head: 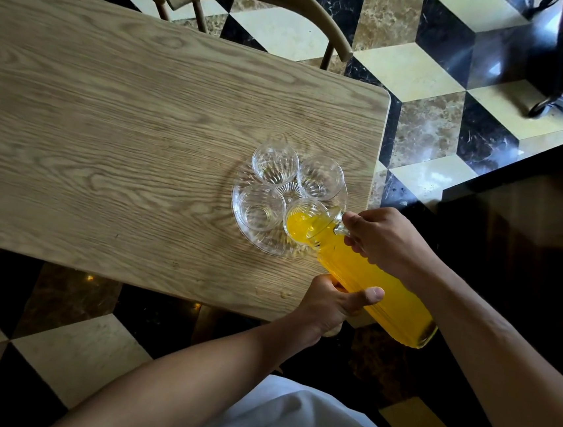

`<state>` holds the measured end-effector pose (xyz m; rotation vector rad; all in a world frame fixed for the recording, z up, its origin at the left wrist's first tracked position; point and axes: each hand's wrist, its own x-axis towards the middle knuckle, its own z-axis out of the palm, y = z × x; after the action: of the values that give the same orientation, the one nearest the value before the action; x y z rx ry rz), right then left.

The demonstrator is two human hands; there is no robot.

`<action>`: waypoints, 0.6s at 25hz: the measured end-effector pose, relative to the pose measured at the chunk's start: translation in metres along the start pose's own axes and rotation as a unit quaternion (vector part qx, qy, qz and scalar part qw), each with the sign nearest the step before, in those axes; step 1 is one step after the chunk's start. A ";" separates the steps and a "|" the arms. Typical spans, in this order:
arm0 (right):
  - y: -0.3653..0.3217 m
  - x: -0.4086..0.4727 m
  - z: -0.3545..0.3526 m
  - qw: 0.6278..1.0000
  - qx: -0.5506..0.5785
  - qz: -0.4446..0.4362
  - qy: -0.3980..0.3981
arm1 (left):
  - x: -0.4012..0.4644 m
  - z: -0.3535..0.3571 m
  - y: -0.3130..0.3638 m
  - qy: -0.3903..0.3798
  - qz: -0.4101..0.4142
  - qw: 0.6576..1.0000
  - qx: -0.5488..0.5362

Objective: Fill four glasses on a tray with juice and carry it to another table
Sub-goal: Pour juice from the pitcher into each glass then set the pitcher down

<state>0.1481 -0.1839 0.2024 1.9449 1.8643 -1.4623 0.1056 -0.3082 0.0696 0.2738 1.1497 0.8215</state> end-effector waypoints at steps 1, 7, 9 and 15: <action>0.000 0.000 0.000 1.000 0.000 0.001 0.001 | 0.001 0.000 0.000 0.000 0.004 1.000 0.002; -0.002 0.000 -0.003 1.000 -0.003 0.010 0.008 | -0.003 0.001 0.007 -0.015 0.022 1.000 0.008; -0.003 -0.001 -0.003 1.000 -0.007 0.013 0.007 | -0.007 0.001 0.010 -0.012 0.023 1.000 0.005; -0.002 -0.002 -0.001 1.000 -0.001 0.012 0.006 | -0.010 0.001 0.008 -0.011 0.022 1.000 0.001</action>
<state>0.1472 -0.1844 0.2053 1.9730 1.8397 -1.4460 0.1012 -0.3099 0.0818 0.3100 1.1269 0.8548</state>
